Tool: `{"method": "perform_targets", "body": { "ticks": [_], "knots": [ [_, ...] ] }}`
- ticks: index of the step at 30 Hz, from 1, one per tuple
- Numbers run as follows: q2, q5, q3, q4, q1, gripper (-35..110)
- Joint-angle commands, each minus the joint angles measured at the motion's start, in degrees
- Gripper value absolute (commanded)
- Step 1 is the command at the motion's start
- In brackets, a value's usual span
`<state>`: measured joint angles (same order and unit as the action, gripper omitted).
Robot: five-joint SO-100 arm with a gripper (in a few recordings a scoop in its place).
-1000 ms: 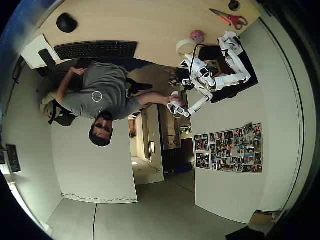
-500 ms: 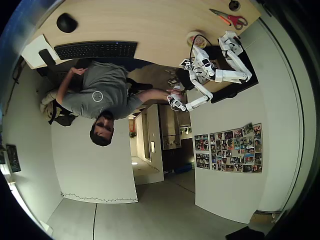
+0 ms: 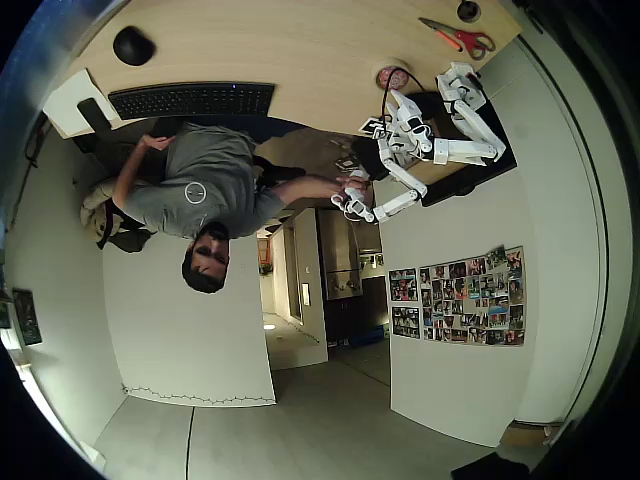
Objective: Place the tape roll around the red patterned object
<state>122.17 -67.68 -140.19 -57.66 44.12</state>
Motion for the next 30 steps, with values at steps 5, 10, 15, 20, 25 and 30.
{"method": "perform_targets", "body": {
  "ticks": [5, 10, 15, 20, 25, 30],
  "knots": [
    [3.6, -4.4, 7.6, -9.1, -0.9, 37],
    [8.4, -5.8, 16.9, -19.3, -4.0, 37],
    [10.5, -8.1, 29.5, -27.9, -4.7, 36],
    [5.5, -8.7, 48.6, -38.1, -4.0, 36],
    [5.9, -10.5, 55.8, -38.5, -3.4, 36],
    [8.1, -7.9, 49.0, -38.4, -2.0, 36]
  ]
}}
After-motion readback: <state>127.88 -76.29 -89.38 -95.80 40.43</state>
